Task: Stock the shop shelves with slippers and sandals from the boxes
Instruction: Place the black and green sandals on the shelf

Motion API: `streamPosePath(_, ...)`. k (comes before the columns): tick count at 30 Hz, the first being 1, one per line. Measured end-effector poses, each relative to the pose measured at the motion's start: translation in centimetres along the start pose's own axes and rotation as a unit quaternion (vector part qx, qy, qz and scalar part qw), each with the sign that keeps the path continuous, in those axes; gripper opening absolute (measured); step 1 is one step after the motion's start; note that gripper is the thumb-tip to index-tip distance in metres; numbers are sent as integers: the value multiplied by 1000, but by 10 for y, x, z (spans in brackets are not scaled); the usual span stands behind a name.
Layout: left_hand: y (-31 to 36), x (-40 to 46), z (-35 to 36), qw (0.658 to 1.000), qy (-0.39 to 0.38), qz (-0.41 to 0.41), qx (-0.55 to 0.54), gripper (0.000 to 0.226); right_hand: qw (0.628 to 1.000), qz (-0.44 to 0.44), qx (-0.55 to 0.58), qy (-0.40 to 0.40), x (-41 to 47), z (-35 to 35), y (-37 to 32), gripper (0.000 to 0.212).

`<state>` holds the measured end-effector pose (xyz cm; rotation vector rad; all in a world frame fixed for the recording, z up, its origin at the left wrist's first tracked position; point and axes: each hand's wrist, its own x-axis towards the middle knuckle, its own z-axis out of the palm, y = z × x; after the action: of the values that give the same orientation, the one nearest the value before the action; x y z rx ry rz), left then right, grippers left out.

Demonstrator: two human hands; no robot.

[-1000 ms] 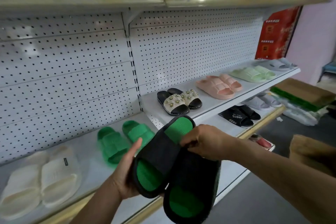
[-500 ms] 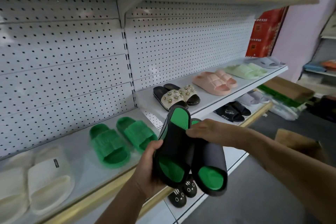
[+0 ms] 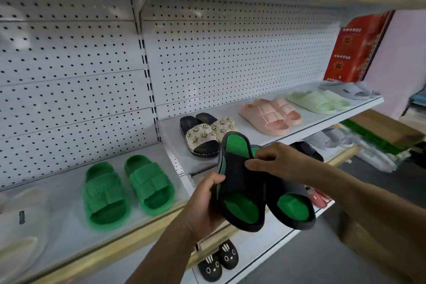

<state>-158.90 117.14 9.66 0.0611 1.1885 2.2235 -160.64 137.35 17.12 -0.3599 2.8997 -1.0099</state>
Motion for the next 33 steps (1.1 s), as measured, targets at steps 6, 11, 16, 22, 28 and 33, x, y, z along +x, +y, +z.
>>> streamPosePath(6, -10, 66, 32, 992, 44, 14, 117, 53, 998, -39, -56, 9, 9, -46, 53, 50)
streamPosePath(11, -21, 120, 82, 978, 94, 75, 171, 23, 991, -30, -128, 31, 5, -90, 115, 52)
streamPosePath(16, -14, 176, 110, 955, 177, 120, 204, 66, 985, -9, -163, 58, 3, -129, 166, 48)
streamPosePath(22, 15, 255, 112, 922, 224, 119, 294, 78, 981, 13, -173, 90, 29, -169, 211, 44)
streamPosePath(28, 31, 333, 97, 926, 270, 95, 247, 79, 978, 40, -178, 100, 68, -200, 244, 43)
streamPosePath(33, 34, 375, 109, 936, 227, 87, 254, 52, 980, 36, -166, 99, 115, -231, 266, 42)
